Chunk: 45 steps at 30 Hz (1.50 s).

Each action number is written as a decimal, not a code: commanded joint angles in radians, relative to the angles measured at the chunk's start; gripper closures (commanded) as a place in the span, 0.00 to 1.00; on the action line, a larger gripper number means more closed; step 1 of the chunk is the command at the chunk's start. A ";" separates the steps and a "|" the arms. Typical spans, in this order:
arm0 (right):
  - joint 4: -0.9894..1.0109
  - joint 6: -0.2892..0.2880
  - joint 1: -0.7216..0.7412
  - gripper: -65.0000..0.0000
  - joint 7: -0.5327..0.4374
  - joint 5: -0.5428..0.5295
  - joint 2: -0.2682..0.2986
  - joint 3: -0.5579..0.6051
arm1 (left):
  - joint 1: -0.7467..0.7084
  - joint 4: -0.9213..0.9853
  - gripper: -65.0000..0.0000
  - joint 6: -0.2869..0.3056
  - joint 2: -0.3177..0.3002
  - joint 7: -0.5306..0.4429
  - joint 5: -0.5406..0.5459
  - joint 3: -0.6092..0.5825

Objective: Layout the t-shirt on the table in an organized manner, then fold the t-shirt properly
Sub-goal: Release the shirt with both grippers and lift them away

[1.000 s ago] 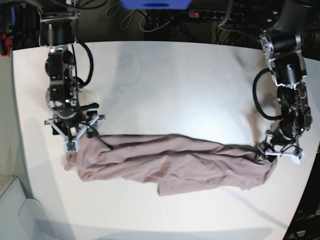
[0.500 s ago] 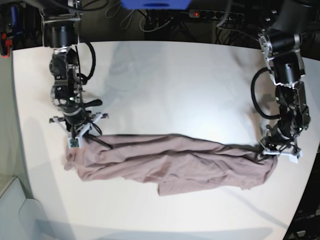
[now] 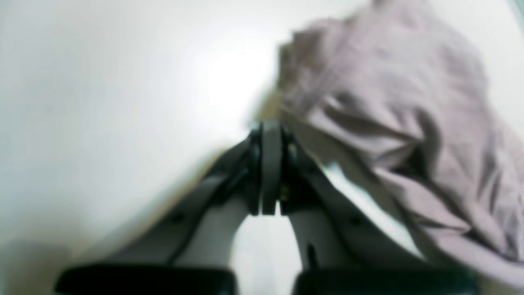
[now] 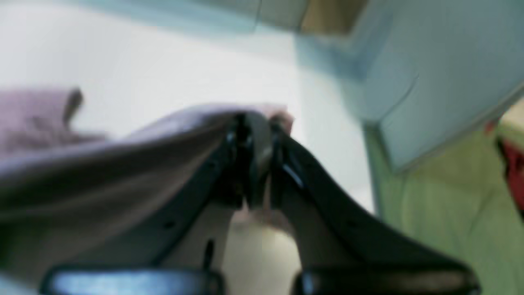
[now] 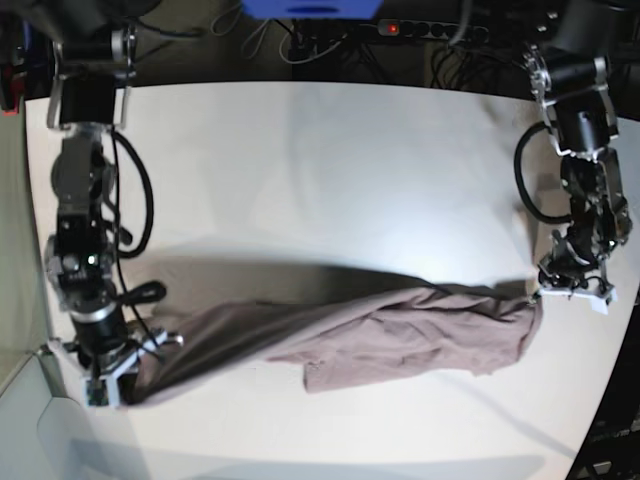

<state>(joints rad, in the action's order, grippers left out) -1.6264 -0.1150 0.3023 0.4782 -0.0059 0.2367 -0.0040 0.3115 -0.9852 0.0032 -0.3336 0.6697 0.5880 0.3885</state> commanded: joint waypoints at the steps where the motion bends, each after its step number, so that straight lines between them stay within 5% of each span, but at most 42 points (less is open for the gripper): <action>1: 0.021 0.007 0.065 1.00 -0.026 0.005 0.006 -0.004 | 0.007 -0.056 1.00 0.002 -0.017 -0.015 0.011 0.002; 7: 0.389 0.007 0.320 1.00 -0.055 0.005 -0.036 0.012 | -0.085 -0.222 1.00 0.002 -0.019 -0.014 0.010 0.002; 13: 0.918 0.007 0.492 1.00 -0.290 0.005 -0.043 0.063 | -0.177 -0.329 1.00 0.002 -0.029 -0.014 0.008 0.002; 17: 1.165 0.011 0.575 0.76 -0.413 0.007 -0.038 0.115 | -0.213 -0.370 1.00 0.002 -0.038 -0.014 0.010 0.002; 21: 1.175 0.011 0.576 0.48 -0.428 0.007 -0.017 0.112 | -0.225 -0.380 1.00 0.002 -0.038 0.005 0.010 0.010; 25: 1.079 0.008 0.522 0.33 -0.431 0.007 0.034 0.114 | -0.228 -0.380 1.00 0.002 -0.031 0.060 0.010 0.099; 35: 1.043 0.007 0.447 0.30 -0.531 0.007 0.132 0.117 | -0.226 -0.380 1.00 0.002 -0.029 0.098 0.011 0.171; 40: 1.043 0.007 0.446 0.30 -0.528 0.005 0.125 0.115 | -0.243 -0.380 1.00 0.002 -0.029 0.098 0.011 0.171; 45: 1.050 0.010 0.418 0.30 -0.534 0.005 0.060 0.115 | -0.257 -0.380 1.00 0.002 -0.029 0.098 0.011 0.172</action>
<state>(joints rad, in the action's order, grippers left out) -0.5644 -0.1085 0.6933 -0.0338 0.0021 0.2855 0.1135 0.0395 -1.3457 0.0040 -0.3435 0.7856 0.5884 0.5549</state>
